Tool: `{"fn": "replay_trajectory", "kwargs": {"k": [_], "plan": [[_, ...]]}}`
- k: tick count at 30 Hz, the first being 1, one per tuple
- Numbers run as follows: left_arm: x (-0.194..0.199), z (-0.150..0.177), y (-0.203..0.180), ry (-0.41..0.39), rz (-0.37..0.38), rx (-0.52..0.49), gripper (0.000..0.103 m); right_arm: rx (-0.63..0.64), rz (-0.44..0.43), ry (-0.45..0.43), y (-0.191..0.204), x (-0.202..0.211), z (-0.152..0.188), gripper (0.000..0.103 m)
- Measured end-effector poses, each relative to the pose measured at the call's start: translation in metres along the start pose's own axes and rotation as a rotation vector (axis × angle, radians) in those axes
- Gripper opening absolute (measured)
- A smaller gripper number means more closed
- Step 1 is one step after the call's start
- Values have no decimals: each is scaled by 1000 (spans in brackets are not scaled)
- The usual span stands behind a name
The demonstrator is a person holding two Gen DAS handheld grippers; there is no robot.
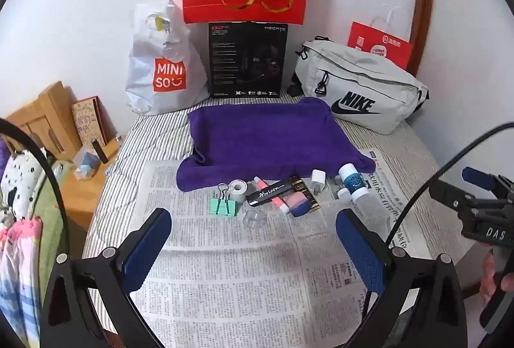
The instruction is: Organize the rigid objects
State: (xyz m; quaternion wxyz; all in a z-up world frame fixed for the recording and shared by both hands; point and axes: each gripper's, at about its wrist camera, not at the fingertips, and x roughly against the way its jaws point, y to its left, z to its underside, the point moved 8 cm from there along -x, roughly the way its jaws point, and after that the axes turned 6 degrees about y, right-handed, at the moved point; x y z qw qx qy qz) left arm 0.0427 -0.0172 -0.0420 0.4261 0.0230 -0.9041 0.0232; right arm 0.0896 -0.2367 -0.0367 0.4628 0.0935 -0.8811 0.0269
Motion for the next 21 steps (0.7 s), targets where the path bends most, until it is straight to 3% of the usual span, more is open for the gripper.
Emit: {"fn": "replay_trajectory", "kwargs": {"k": [21], "plan": [[-6, 7, 1, 16, -3, -16, 103, -11, 3, 6, 2, 3, 2, 103]]}}
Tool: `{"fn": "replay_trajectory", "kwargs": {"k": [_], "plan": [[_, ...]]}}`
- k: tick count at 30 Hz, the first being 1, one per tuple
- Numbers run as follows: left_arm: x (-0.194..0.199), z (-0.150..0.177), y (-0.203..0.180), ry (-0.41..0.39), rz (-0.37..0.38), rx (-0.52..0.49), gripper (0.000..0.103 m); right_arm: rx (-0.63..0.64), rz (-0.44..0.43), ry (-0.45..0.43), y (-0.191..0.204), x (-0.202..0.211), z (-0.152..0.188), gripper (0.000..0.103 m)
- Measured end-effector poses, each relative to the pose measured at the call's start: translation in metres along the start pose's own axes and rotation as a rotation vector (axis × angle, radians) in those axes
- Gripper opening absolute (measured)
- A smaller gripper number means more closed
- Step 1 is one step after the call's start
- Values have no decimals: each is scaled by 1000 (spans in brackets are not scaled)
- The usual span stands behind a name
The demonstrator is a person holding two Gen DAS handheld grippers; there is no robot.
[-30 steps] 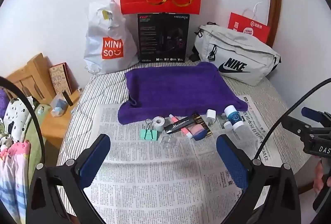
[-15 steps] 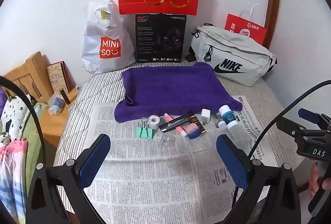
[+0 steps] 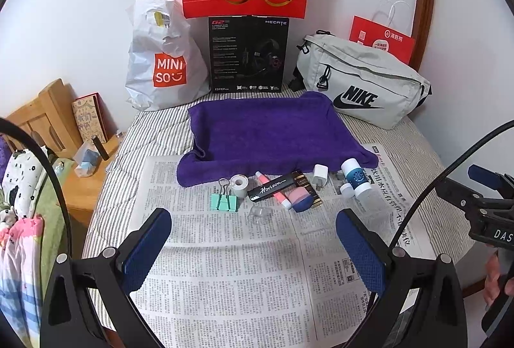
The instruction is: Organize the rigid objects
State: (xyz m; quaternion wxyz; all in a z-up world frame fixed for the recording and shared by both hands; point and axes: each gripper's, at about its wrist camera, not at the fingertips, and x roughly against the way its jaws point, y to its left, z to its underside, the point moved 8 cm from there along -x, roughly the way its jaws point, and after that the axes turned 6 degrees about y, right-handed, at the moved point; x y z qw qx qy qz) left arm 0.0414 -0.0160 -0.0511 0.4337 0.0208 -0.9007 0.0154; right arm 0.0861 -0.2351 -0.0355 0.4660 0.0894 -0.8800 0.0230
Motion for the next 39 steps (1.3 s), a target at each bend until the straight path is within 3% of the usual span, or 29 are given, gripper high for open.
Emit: {"fn": "replay_trajectory", "kwargs": {"k": [39], "plan": [[-2, 4, -2, 20, -4, -14, 103, 2, -7, -6, 2, 6, 1, 103]]}}
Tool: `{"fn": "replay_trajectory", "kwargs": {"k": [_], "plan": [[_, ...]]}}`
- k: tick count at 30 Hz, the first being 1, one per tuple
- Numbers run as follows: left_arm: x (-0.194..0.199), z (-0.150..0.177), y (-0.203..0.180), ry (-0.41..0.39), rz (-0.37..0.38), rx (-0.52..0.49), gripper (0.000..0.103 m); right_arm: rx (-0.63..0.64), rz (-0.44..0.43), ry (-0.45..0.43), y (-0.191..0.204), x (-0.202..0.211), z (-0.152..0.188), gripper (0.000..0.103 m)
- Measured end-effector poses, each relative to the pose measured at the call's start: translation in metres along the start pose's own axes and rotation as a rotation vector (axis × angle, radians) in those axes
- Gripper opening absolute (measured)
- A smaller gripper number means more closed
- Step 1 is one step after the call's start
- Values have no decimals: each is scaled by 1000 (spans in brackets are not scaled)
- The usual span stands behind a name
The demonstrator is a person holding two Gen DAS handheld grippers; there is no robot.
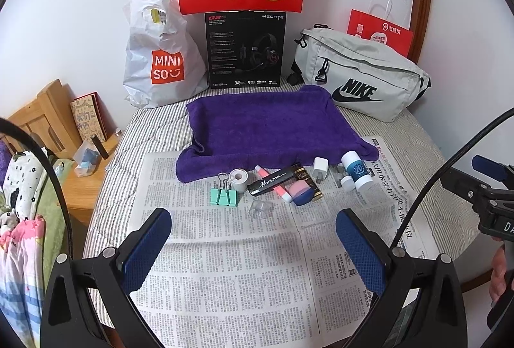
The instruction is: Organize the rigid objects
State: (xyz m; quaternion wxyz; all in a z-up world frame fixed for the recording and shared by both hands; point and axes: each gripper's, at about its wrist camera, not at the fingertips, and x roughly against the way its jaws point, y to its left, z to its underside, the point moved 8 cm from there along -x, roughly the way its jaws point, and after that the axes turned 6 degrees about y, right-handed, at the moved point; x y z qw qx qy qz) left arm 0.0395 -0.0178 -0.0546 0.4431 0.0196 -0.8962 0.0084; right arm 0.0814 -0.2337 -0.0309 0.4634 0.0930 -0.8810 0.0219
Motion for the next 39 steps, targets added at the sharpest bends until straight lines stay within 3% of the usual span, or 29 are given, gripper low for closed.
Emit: {"fn": "replay_trajectory", "kwargs": {"k": [25, 39], "plan": [[-1, -3, 5, 6, -3, 3, 103, 0, 4, 7, -2, -4, 0, 103], [-46, -8, 23, 57, -21, 13, 103, -1, 6, 39, -4, -33, -6, 103]]}}
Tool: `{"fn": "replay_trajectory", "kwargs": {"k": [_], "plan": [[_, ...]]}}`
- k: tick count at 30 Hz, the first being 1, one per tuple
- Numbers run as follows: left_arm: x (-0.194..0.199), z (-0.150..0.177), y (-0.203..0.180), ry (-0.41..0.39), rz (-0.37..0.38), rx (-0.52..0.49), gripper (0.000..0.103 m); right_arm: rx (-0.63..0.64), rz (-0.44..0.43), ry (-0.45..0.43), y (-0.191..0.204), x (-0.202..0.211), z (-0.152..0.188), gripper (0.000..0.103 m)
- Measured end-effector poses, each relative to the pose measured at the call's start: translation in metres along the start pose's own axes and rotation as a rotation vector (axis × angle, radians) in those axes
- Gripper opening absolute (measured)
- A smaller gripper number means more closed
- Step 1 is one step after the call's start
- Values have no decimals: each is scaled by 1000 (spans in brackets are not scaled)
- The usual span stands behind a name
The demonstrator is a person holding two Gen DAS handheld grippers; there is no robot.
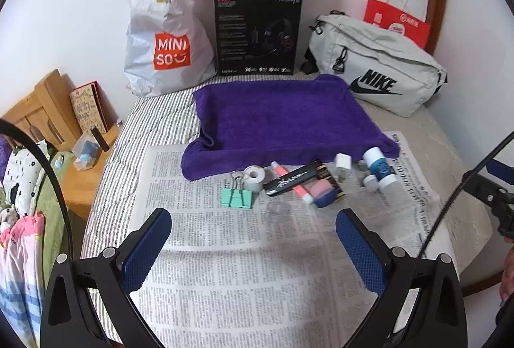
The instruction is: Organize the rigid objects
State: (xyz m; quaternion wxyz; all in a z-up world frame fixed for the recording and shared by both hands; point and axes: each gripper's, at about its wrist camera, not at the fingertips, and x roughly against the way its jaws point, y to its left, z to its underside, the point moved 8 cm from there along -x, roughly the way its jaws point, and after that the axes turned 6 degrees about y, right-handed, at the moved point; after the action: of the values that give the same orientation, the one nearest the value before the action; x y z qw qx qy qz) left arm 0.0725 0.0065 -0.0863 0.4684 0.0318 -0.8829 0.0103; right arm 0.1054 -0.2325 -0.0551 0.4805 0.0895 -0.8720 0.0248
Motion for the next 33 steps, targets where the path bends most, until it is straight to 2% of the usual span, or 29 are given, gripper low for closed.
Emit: {"fn": "replay_trajectory", "kwargs": {"k": [10, 16, 23, 33], "plan": [[-60, 8, 29, 72, -40, 21, 103, 7, -11, 66, 1, -43, 1, 103], [-98, 9, 40, 106, -67, -25, 102, 27, 2, 127, 2, -71, 11, 103], [-131, 4, 38, 128, -17, -51, 96, 5, 15, 180, -6, -96, 22, 103], [-156, 1, 31, 123, 36, -63, 89, -5, 50, 227, -17, -116, 31, 103]]}}
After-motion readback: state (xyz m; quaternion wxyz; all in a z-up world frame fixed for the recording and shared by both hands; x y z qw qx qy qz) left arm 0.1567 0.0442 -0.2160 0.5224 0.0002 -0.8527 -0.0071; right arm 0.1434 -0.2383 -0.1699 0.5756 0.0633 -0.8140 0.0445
